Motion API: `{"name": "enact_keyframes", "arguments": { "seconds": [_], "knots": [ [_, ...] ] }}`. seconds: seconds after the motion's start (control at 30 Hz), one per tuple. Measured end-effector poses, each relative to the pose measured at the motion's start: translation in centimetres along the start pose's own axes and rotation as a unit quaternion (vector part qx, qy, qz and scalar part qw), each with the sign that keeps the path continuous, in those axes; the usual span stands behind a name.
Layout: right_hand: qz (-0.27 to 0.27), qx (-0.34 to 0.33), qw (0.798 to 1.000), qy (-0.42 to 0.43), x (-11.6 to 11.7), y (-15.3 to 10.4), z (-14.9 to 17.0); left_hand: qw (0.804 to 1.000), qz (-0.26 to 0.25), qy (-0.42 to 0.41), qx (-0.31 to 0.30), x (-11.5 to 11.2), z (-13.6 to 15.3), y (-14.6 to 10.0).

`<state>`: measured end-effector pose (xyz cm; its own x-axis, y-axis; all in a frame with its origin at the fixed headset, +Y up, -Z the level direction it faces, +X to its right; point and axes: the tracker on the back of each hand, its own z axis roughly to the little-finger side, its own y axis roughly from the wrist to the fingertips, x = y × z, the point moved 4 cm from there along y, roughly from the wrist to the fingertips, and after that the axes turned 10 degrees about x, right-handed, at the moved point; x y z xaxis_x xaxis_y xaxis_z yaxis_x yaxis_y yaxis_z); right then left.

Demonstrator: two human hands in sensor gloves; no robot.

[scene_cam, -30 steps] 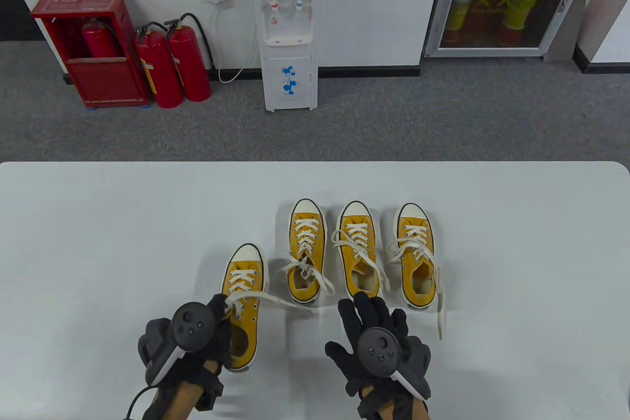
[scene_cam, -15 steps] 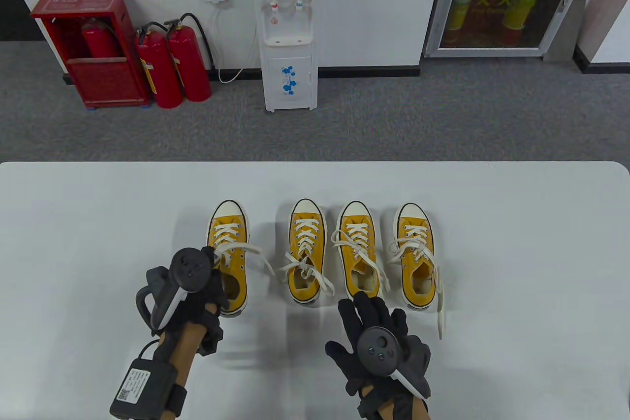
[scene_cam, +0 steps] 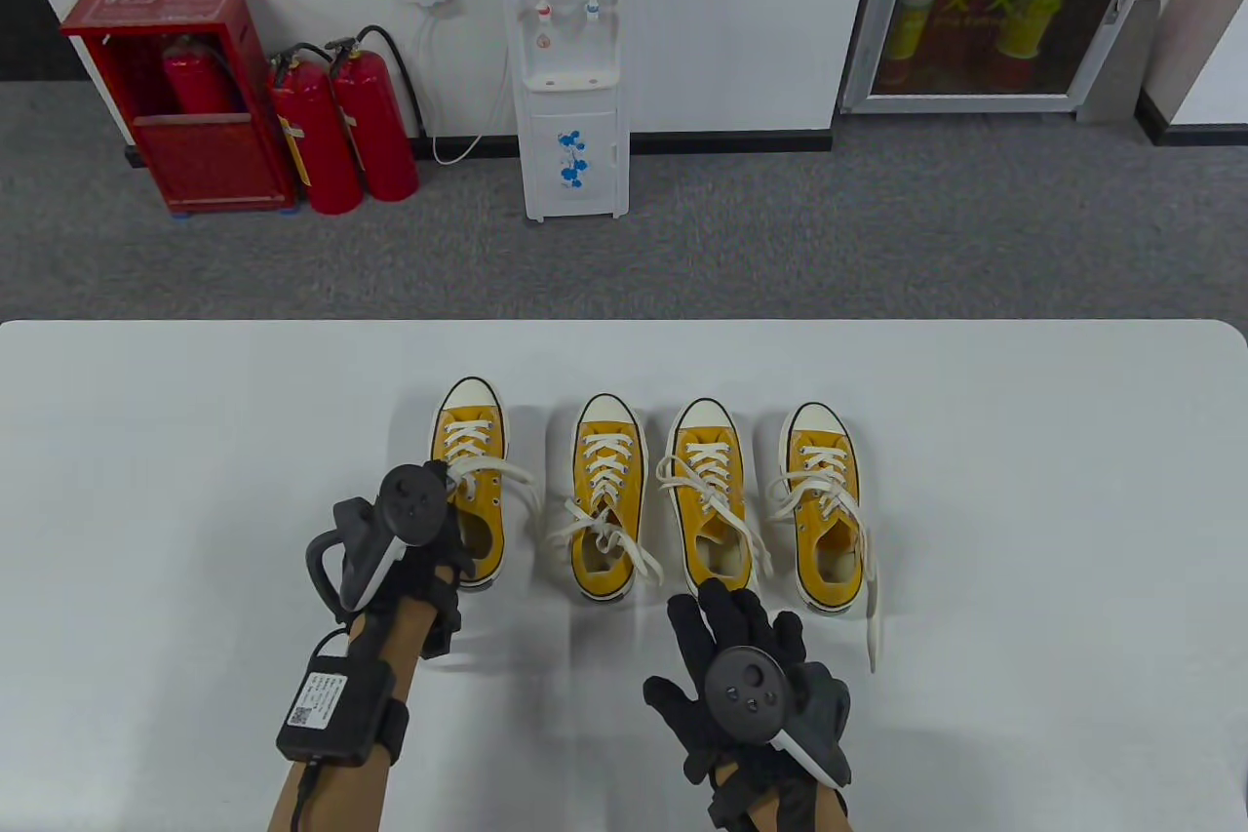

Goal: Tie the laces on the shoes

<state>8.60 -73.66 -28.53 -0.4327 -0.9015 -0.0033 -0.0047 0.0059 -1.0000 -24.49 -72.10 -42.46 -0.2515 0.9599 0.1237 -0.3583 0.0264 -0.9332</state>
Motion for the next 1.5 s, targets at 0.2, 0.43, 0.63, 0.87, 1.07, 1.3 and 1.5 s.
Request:
{"name": "enact_keyframes", "arguments": {
  "seconds": [0.2, 0.43, 0.63, 0.87, 1.07, 1.3, 1.5],
  "knots": [
    [-0.001, 0.004, 1.000, 0.001, 0.0, 0.1, 0.1, 1.000, 0.008, -0.017, 0.005, -1.6, 0.3, 1.0],
    [-0.003, 0.006, 1.000, 0.000, 0.0, 0.1, 0.1, 0.999, 0.012, -0.030, 0.009, -2.4, 0.7, 1.4],
    [-0.005, 0.007, 1.000, 0.001, 0.0, 0.1, 0.1, 0.999, 0.031, -0.018, 0.010, -2.3, 0.8, 1.4],
    [-0.005, 0.009, 1.000, -0.003, 0.0, 0.2, 0.2, 0.998, 0.049, 0.040, -0.009, -1.1, 0.5, -0.1],
    [-0.006, 0.008, 1.000, -0.004, 0.0, 0.1, 0.2, 0.996, 0.067, 0.047, -0.041, 1.1, 0.4, -2.6],
    [-0.004, -0.004, 1.000, -0.013, 0.1, -0.1, -0.3, 0.991, 0.084, 0.024, -0.101, 3.4, 0.6, -6.5],
    [0.003, -0.021, 1.000, -0.018, -0.2, -0.5, -0.9, 0.985, 0.086, 0.020, -0.148, 3.2, 0.1, -10.3]
  ]
}}
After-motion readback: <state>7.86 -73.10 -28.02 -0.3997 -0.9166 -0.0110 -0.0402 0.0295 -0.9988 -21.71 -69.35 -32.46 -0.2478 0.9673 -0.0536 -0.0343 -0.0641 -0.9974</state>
